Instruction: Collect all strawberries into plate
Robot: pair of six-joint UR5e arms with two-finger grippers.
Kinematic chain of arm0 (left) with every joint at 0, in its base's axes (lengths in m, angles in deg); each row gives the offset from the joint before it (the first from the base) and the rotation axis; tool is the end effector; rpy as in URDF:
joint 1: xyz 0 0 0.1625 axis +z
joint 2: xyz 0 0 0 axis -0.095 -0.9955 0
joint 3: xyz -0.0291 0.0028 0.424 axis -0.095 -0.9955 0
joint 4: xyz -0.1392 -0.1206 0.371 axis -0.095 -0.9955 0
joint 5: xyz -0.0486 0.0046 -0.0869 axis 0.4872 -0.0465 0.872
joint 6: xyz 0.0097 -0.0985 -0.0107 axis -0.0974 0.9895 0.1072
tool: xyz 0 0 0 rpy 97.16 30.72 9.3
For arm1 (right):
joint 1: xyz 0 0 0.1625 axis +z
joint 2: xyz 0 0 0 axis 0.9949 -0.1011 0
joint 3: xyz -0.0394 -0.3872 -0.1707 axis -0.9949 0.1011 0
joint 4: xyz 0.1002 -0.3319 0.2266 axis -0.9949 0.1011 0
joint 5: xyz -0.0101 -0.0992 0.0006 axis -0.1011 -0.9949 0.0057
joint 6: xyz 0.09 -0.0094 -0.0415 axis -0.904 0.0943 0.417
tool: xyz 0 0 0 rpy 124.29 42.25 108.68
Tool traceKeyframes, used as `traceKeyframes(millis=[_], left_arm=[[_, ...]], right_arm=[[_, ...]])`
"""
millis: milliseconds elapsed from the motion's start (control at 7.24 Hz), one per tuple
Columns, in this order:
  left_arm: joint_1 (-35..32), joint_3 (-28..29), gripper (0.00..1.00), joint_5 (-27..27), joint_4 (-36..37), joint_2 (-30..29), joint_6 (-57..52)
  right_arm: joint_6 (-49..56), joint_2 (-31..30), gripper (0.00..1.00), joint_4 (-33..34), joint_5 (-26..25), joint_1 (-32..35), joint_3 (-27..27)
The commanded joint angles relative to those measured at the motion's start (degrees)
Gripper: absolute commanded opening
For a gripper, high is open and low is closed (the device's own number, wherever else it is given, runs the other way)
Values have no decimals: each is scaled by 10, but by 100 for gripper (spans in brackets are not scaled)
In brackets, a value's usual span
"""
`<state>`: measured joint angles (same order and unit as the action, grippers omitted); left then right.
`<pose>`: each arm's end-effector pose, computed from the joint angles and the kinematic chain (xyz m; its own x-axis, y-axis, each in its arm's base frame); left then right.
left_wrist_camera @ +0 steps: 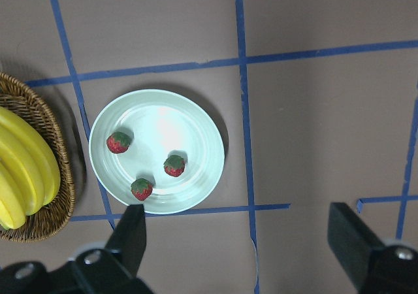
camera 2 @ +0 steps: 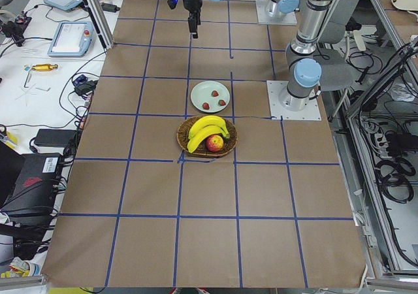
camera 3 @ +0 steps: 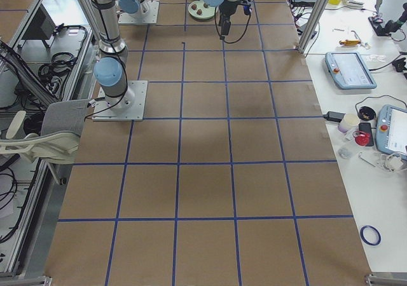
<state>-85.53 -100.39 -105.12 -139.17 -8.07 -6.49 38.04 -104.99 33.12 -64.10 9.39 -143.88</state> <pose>-0.1377 -0.5074 0.4787 -0.9948 0.0963 -0.0336 0.0915 0.9881 0.1237 0.1692 -0.5359 0.4495 -0.9997 0.0195 -0.0140 0.0181 0.9952 0.0963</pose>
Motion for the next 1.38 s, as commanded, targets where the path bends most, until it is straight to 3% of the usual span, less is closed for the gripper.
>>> traceKeyframes(millis=[0, 552, 1242], left_arm=[[-19, -2, 100, 10, -1, -4, 7], [-18, -32, 100, 9, 53, -8, 7], [-20, -35, 100, 4, 56, 0, 6]], right_arm=[[-11, -7, 100, 18, -8, 5, 2], [-3, -29, 100, -28, -8, 6, 8], [-3, -29, 100, -31, -8, 11, 1]])
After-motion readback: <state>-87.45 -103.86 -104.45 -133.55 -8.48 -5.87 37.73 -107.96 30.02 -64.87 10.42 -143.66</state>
